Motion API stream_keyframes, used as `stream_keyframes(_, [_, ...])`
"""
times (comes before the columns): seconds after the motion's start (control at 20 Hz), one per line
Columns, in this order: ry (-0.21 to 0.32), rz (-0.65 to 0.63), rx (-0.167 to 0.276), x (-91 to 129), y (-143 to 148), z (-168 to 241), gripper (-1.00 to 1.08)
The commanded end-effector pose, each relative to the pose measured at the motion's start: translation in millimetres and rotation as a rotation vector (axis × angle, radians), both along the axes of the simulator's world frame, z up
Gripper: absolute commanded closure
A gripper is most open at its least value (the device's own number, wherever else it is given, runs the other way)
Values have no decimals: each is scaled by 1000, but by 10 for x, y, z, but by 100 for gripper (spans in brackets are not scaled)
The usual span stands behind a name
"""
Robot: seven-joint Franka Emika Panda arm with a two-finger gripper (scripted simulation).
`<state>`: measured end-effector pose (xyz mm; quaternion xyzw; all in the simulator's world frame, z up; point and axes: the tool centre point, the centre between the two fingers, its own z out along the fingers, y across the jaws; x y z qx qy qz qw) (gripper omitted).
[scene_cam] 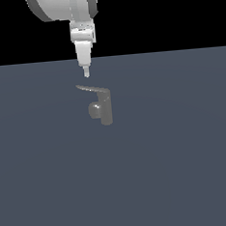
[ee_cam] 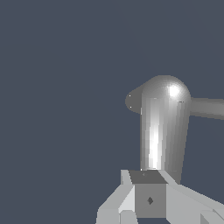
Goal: Turn on the faucet by rotating a designated handle.
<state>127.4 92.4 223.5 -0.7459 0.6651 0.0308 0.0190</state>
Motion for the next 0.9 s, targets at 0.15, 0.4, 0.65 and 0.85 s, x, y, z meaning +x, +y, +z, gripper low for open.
stream_keyframes(0.15, [-8, -80, -41, 136, 121, -296, 108])
stream_keyframes(0.4, [-14, -119, -63, 197, 189, -453, 108])
stream_keyframes(0.65, [-16, -132, -71, 216, 213, -506, 108])
stream_keyframes(0.85, [-15, -130, -70, 213, 214, -507, 108])
